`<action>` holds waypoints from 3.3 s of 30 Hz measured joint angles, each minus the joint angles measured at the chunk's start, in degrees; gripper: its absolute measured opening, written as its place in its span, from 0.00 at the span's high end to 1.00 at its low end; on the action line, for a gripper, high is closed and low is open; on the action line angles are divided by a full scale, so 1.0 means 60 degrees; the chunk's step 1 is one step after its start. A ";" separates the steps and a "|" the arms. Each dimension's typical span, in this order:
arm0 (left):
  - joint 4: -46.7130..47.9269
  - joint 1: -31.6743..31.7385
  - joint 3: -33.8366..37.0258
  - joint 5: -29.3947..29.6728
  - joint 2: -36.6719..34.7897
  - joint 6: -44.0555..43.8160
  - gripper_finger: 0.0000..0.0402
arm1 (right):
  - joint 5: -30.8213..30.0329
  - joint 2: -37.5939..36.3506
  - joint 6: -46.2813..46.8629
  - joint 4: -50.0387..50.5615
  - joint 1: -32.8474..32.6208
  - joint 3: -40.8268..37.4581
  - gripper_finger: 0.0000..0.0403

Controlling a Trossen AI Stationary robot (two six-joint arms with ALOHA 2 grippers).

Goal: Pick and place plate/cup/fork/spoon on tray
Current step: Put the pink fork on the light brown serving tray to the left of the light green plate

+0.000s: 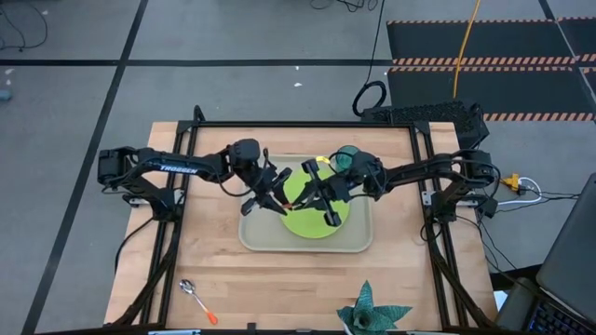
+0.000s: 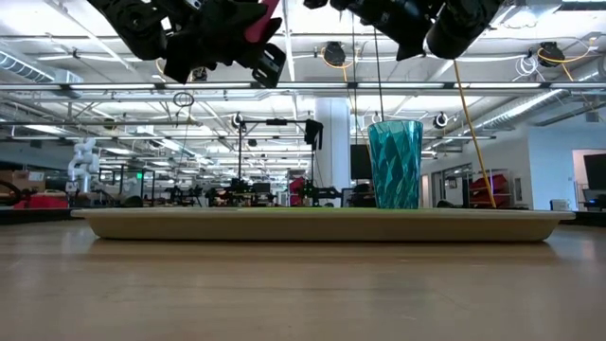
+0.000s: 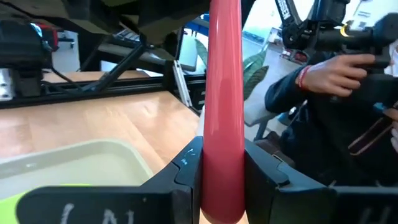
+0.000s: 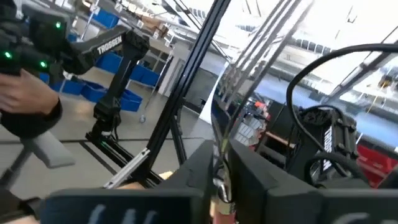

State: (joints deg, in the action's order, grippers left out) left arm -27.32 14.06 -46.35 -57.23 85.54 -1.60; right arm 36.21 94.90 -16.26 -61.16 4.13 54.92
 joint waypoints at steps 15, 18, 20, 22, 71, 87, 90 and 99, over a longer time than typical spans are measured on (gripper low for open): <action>0.0204 0.0218 -0.0011 0.1074 -0.0574 -0.1688 0.81 | -0.0130 -0.0286 0.0602 0.1717 0.0337 -0.0002 0.50; 0.0844 0.0204 -0.0011 0.1546 -0.0863 -0.1160 0.81 | -0.0473 -0.0500 0.0602 0.2322 0.0380 -0.0004 0.47; 0.1414 0.0207 -0.0007 0.1919 -0.1201 -0.0901 0.81 | -0.1038 -0.0791 0.0371 0.3070 0.0380 -0.0004 0.45; 0.1806 0.0181 -0.0013 0.2504 -0.1509 -0.0627 0.81 | -0.1652 -0.1204 -0.0022 0.4024 0.0373 -0.0006 0.44; 1.0776 -0.2105 -0.0011 1.2550 -0.2149 -1.1989 0.81 | -1.1285 -0.4990 -0.2106 1.1231 0.0508 -0.0015 0.46; 1.1585 -0.3677 -0.1373 1.1634 0.0639 -1.4832 0.81 | -1.0714 -0.6055 -0.0335 1.3215 0.0351 -0.0239 0.46; 1.2173 -0.3836 -0.1956 1.1368 0.1078 -1.5075 0.81 | -1.0476 -0.6438 -0.0181 1.3233 0.0350 -0.0523 0.46; 1.3617 -0.3931 -0.2649 1.1025 0.1647 -1.5610 0.81 | -1.0484 -0.7721 0.0180 1.3245 0.0348 -0.1206 0.46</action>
State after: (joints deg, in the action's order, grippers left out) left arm 54.38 -9.52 -62.24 8.91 95.42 -95.26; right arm -26.70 48.57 -15.18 18.31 6.22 47.68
